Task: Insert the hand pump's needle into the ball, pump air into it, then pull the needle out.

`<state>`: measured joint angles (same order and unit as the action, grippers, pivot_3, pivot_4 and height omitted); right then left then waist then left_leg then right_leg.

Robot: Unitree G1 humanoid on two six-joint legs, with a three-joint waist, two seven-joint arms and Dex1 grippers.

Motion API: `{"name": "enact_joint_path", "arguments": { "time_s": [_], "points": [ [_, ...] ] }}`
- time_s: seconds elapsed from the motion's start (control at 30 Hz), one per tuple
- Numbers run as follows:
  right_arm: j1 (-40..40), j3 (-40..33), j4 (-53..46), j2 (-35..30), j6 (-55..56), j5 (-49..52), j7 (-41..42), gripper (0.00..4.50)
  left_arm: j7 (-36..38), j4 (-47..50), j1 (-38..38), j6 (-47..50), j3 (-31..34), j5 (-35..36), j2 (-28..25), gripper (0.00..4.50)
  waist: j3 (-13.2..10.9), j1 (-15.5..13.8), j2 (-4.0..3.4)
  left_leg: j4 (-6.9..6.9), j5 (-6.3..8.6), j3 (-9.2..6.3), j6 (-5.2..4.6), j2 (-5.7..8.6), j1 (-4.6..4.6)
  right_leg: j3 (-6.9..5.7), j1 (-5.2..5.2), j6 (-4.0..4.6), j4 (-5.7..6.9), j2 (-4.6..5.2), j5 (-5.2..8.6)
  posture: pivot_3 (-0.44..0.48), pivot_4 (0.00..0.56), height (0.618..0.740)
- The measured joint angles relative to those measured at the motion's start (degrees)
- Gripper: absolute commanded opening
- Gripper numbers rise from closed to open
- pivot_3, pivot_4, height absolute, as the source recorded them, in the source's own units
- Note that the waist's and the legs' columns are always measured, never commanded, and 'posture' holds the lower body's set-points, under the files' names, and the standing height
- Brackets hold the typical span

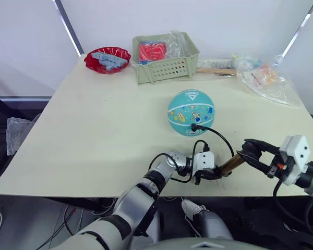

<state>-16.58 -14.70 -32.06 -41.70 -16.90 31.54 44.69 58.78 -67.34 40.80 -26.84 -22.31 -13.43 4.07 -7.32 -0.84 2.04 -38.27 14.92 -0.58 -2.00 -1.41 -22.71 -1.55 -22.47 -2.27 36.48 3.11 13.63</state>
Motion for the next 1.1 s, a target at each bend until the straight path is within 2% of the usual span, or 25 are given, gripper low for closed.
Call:
{"name": "enact_joint_path", "arguments": {
  "time_s": [0.33, 0.43, 0.53, 0.57, 0.6, 0.8, 0.97, 1.1],
  "points": [
    [1.6, -4.3, -0.6, -1.7, -6.0, 5.4, -0.1, 1.67, 0.2, 0.3, 0.0, 0.0, 0.0, 0.2, 0.3, 1.05, -0.2, -0.1, -0.21, 0.01, 0.00, -0.01, 0.00, 0.05, -0.10, 0.00, -0.04, 0.07, -0.01, 0.05, -0.04, 0.000, 0.150, 0.738],
    [5.6, -11.1, -0.6, -6.7, -13.1, 14.6, -0.2, 1.67, 0.3, 0.4, 0.1, 0.0, 0.0, 0.3, 0.6, 1.05, -0.7, -0.1, -0.65, -0.04, 0.00, 0.10, 0.00, 0.16, -0.19, 0.05, -0.12, 0.12, -0.01, 0.21, -0.10, 0.000, 0.150, 0.738],
    [6.8, -14.5, -0.7, -8.8, -15.9, 18.9, -0.2, 1.67, 0.5, 0.4, 0.1, 0.0, 0.0, 0.3, 0.6, 1.05, -0.8, -0.1, -0.60, -0.03, 0.00, 0.07, 0.00, 0.15, -0.21, 0.02, -0.12, 0.10, -0.01, 0.18, -0.08, 0.000, 0.150, 0.738],
    [7.8, -19.4, -0.8, -12.0, -19.6, 24.1, -0.2, 1.67, 0.8, 0.4, 0.1, 0.0, 0.0, 0.3, 0.7, 1.05, -0.8, -0.3, -0.59, -0.01, 0.00, 0.05, 0.00, 0.16, -0.25, 0.01, -0.14, 0.12, -0.02, 0.16, -0.10, 0.000, 0.150, 0.738],
    [8.7, -21.2, -0.8, -13.1, -21.0, 26.2, -0.3, 1.67, 0.9, 0.4, 0.2, 0.0, 0.0, 0.3, 0.7, 1.05, -0.8, -0.3, -0.59, 0.00, 0.00, 0.06, 0.00, 0.16, -0.25, 0.01, -0.14, 0.15, -0.03, 0.16, -0.12, 0.000, 0.150, 0.738],
    [13.8, -28.3, 0.4, -18.1, -27.3, 35.4, -2.2, 1.67, 0.8, 0.4, 0.2, 0.0, 0.0, 0.3, 0.6, 1.05, -0.9, -0.2, -0.64, -0.02, 0.00, 0.09, -0.01, 0.15, -0.25, 0.04, -0.14, 0.03, -0.04, 0.16, -0.06, 0.000, 0.150, 0.738],
    [15.9, -29.2, 0.9, -20.0, -30.8, 38.4, -3.8, 1.67, 0.9, 0.4, 0.3, 0.0, 0.0, 0.3, 0.7, 1.05, -1.0, -0.2, -0.71, -0.02, 0.00, 0.10, -0.01, 0.16, -0.28, 0.05, -0.15, 0.07, -0.04, 0.17, -0.08, 0.000, 0.150, 0.738],
    [14.6, -30.3, -0.3, -18.8, -31.1, 38.1, -3.6, 1.67, 1.0, 0.4, 0.2, 0.0, 0.0, 0.3, 0.7, 1.05, -1.0, -0.3, -0.67, -0.01, 0.00, 0.06, -0.01, 0.15, -0.28, 0.03, -0.14, -0.13, -0.06, 0.14, -0.19, 0.000, 0.150, 0.738]
  ]
}}
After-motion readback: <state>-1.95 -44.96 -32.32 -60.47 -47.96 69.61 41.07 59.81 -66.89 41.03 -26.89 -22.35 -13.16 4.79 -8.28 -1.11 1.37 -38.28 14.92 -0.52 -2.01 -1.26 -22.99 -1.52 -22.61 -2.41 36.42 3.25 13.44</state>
